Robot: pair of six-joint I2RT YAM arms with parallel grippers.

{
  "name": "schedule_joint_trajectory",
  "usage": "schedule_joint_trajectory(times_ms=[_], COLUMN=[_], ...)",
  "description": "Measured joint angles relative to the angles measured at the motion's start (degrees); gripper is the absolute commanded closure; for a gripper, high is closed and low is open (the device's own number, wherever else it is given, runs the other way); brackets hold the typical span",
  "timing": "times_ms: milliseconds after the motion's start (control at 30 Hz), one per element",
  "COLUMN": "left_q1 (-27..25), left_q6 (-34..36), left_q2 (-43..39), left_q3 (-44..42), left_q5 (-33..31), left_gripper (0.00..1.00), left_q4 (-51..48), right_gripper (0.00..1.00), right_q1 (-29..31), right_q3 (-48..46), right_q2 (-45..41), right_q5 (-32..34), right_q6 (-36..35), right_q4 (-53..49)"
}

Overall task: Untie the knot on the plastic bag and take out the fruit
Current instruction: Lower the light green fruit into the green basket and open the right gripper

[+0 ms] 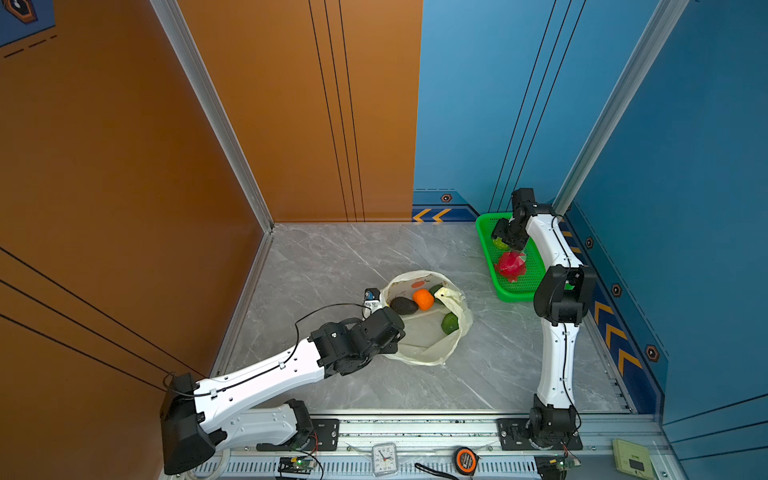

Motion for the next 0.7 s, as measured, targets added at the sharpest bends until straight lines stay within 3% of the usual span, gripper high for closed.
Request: schedule_joint_trajectory(times_ms=[300,700], left_q1=[0.0,0.57], left_q6=[-0.17,-0.13], left_q2=[0.0,-0.26], left_q3=[0.0,0.0], left_q5=[0.0,0.02], left_gripper=[1.0,1.0], left_q4=[0.0,0.0], right_gripper=[0.01,0.0], right_q1=[0.02,2.14], right_q3=[0.37,0.39], right_q2=[-0.02,-2.34], right_q5=[2.05,1.77], right_q6=[-0.96,-1.18], right_q4=[-0.13,-2.99])
